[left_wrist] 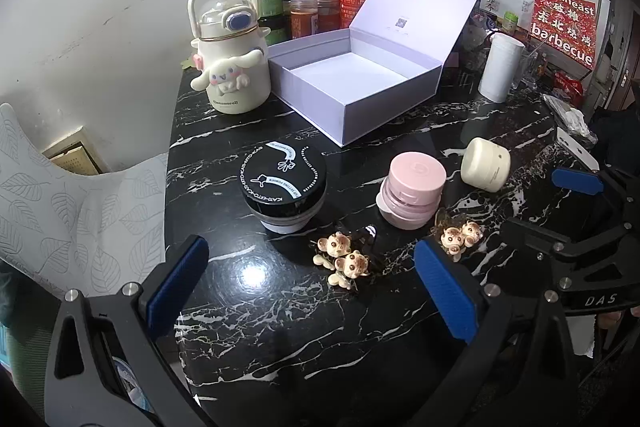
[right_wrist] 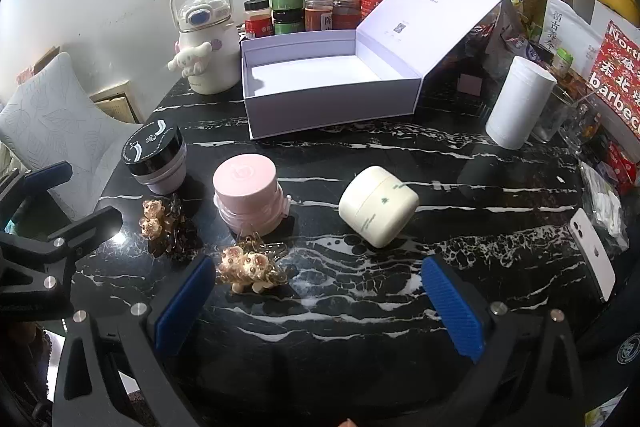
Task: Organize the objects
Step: 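Move both tools toward the black compact and cream jar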
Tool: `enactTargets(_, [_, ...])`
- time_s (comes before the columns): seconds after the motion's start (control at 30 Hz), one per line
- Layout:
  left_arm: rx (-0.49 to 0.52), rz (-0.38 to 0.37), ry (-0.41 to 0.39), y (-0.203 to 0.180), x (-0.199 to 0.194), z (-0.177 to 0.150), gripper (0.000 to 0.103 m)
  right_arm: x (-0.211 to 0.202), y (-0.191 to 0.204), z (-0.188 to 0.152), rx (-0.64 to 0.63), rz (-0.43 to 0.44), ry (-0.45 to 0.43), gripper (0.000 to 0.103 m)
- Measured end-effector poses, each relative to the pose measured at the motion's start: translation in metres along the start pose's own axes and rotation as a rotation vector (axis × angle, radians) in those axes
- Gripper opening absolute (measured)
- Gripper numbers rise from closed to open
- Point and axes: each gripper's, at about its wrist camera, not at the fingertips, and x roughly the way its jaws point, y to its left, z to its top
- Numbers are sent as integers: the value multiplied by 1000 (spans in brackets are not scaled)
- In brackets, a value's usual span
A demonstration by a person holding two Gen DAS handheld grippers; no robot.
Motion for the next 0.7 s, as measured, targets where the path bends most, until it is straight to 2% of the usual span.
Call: enactTargets(0.7, [-1,-10,0,-2,-2,0,103,0,-2,1,1,-6,4,103])
